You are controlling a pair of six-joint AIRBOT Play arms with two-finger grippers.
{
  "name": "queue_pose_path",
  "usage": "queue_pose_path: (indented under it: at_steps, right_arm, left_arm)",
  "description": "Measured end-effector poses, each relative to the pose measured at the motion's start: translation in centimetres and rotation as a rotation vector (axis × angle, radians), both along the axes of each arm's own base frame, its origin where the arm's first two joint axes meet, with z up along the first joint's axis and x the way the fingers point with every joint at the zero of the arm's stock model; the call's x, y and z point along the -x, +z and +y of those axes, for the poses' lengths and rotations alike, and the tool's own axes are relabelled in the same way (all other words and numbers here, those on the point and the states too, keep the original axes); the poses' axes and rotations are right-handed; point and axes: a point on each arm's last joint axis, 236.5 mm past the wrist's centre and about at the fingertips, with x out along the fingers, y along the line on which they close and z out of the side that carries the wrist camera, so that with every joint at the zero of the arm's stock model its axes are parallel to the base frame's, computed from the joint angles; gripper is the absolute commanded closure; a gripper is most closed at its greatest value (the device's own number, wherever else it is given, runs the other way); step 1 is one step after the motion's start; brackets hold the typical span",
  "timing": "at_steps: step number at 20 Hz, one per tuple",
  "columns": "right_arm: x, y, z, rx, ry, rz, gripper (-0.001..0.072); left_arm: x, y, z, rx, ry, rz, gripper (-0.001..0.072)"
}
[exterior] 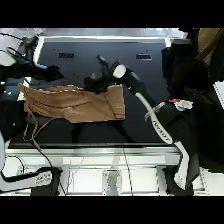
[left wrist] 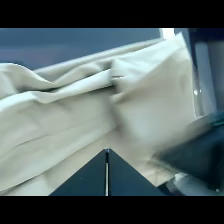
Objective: Fold the clothes and pants, and hang the long-sleeved shirts on hangers.
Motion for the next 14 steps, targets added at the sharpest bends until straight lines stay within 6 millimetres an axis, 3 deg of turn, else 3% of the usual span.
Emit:
queue_pose_path:
  at_steps: [2,4,6,7,9,11,14]
  right_arm:
    - [1.4,0.4,3.1,-0.049,0.004,-0.01,0.0196]
    - [1.8,1.8,4.6,-0.087,0.001,-0.039,0.0197]
    - [1.5,3.0,4.0,-0.083,0.012,-0.075,0.0198]
    - [0.9,3.6,2.6,-0.059,0.018,-0.096,0.0198]
    - [-0.9,3.8,-2.2,0.055,0.021,-0.139,0.0197]
    - [-2.4,2.9,-9.3,0.232,0.013,-0.141,0.0197]
    - [-2.6,-0.4,-20.6,0.482,-0.032,-0.04,0.0197]
  left_arm:
    - [0.5,1.3,1.3,-0.015,0.022,-0.027,0.0682]
    - [0.9,2.1,1.8,-0.021,0.029,-0.043,0.0683]
    - [1.1,2.5,2.1,-0.024,0.034,-0.05,0.0682]
    - [1.2,2.5,2.2,-0.028,0.035,-0.05,0.0682]
    - [1.4,2.6,2.2,-0.028,0.032,-0.046,0.0682]
    - [1.6,2.6,2.2,-0.029,0.03,-0.043,0.0682]
    - [1.7,2.6,2.3,-0.03,0.029,-0.041,0.0682]
